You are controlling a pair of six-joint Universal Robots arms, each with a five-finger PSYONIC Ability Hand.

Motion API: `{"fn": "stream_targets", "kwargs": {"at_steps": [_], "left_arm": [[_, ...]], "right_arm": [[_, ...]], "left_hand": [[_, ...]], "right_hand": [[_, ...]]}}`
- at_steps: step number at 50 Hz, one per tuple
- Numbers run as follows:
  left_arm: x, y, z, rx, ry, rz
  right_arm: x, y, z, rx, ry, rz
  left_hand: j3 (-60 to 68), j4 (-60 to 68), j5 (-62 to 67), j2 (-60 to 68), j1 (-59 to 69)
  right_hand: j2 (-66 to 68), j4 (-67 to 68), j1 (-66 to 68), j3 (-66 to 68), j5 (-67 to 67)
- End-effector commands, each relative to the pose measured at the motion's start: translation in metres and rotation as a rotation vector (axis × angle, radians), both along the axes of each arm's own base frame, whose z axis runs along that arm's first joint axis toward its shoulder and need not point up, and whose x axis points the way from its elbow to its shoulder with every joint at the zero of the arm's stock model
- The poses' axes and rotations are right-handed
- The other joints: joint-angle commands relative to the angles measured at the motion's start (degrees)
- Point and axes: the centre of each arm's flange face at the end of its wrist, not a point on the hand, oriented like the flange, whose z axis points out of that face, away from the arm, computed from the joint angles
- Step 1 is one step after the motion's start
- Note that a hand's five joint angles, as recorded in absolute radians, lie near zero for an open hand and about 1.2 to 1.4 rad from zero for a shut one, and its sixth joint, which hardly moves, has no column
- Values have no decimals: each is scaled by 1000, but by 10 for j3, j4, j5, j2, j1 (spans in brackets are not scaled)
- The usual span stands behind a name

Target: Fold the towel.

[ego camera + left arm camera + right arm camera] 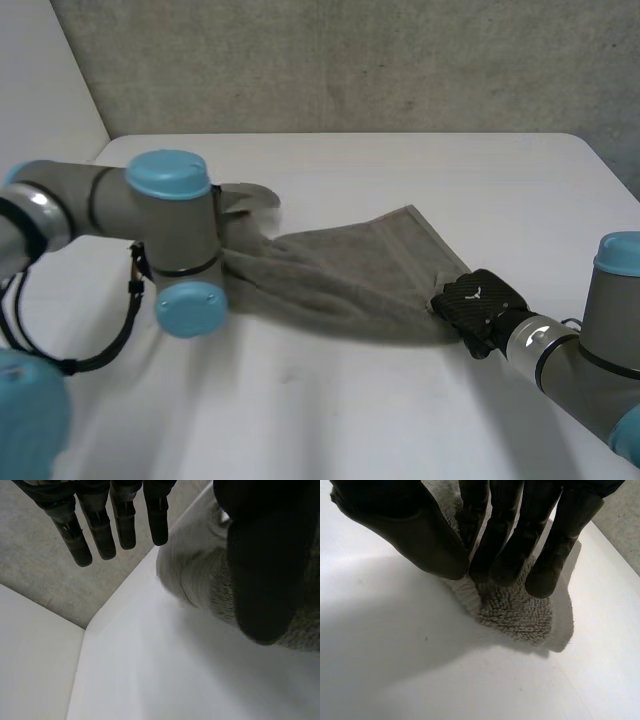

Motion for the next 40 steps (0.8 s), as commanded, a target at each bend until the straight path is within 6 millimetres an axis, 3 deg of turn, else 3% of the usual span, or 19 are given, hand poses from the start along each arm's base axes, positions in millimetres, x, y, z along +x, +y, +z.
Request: {"fn": "stream_targets", "kwargs": {"at_steps": [1, 5, 11, 20, 28, 32, 40], "left_arm": [[13, 33, 16, -2, 86, -53], [23, 51, 18, -6, 96, -75], [28, 61, 22, -28, 123, -131], [13, 75, 30, -47, 181, -412], [7, 56, 31, -38, 196, -552], [9, 38, 14, 11, 158, -547], [24, 15, -8, 65, 10, -525]], "right_arm": [[0, 0, 0, 0, 0, 0], [0, 0, 0, -1, -1, 0], [0, 0, 0, 0, 0, 0], [0, 1, 0, 1, 0, 2], [0, 0, 0, 0, 0, 2], [0, 0, 0, 0, 0, 2], [0, -1, 1, -3, -1, 0]], "left_hand": [[24, 24, 27, 24, 23], [-1, -1, 2, -1, -2], [-40, -40, -37, -40, -40], [-25, -25, -22, -25, -25], [83, 83, 86, 83, 82], [179, 178, 181, 179, 178], [199, 199, 202, 199, 198]], "right_hand": [[37, 34, 49, 38, 25], [37, 34, 49, 38, 25], [37, 34, 49, 38, 25], [37, 34, 49, 38, 25], [37, 34, 49, 38, 25], [37, 34, 49, 38, 25], [37, 34, 49, 38, 25]]}}
